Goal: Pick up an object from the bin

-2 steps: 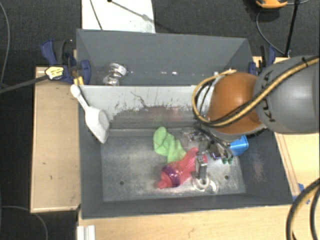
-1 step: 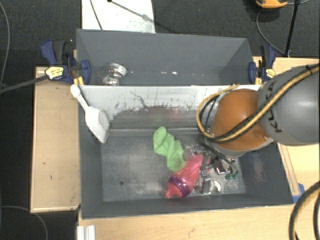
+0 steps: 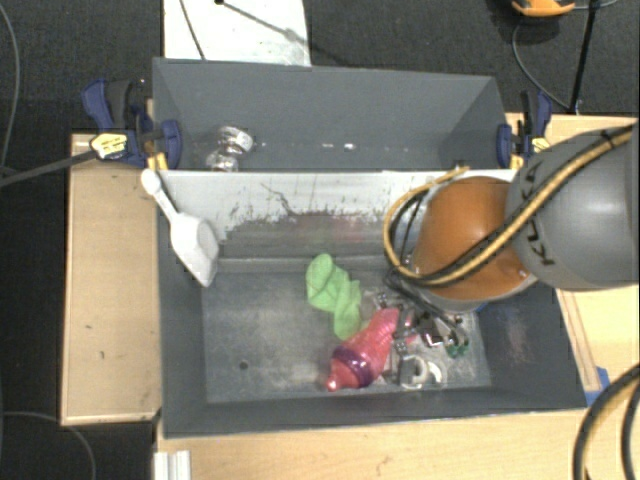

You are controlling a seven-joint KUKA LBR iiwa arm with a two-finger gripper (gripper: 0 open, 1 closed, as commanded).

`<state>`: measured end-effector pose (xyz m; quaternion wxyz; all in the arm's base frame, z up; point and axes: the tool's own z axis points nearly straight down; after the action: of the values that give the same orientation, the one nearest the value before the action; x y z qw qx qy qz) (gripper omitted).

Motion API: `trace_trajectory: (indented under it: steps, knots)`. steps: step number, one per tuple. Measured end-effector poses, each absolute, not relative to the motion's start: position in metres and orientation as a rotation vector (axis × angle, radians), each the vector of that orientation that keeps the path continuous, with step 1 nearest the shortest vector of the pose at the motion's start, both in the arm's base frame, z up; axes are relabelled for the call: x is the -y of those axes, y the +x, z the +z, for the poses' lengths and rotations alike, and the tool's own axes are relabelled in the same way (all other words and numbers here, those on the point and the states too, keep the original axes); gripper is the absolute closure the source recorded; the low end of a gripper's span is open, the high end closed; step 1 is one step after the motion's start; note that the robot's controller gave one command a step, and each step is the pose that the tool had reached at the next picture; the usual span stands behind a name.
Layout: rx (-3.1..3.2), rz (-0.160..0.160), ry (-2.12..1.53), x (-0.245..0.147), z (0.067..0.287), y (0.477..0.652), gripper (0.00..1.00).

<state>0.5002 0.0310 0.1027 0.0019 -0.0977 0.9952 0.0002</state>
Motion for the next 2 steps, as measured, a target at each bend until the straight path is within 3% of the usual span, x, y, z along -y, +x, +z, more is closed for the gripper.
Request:
trace_trajectory:
  steps: [1, 2]
  knots:
    - [-3.078, -0.001, -0.553, -0.049, 0.071, 0.482, 0.0]
    - [-3.114, 0.0, -0.389, 0.012, 0.07, 0.489, 1.0]
